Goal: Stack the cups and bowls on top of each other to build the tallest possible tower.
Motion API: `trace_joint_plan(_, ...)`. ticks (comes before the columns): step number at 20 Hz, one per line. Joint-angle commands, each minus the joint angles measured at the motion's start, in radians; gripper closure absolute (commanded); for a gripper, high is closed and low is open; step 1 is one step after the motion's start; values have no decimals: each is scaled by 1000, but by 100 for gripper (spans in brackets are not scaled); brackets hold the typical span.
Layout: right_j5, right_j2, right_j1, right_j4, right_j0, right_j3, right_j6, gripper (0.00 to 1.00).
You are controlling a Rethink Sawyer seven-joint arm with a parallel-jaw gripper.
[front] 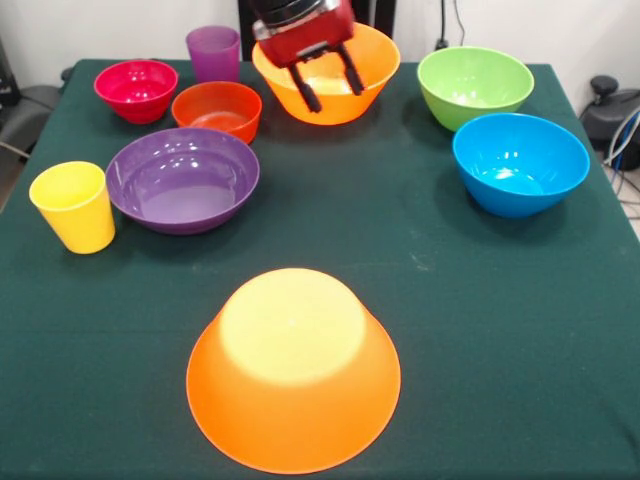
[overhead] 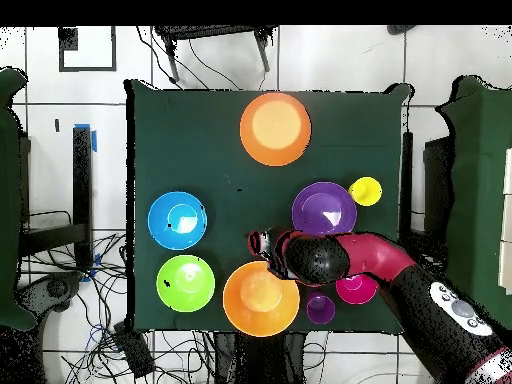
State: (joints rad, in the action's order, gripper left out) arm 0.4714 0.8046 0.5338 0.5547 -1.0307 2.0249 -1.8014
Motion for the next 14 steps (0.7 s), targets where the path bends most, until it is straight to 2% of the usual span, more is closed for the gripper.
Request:
trace_joint_plan(1,-156,-69,146,-64,168,39,-288,0)
trace_joint_plan(5,-198,-144,144,-97,264,9,-336,0)
trace_joint_plan(8,-245,-210,104,-109,344,-28,-370,0)
trace_joint_plan(11,-236,-217,92,-141,354,-11,-379,0)
trace_joint_plan(14,-309,-289,52,-136,421,-20,-428,0)
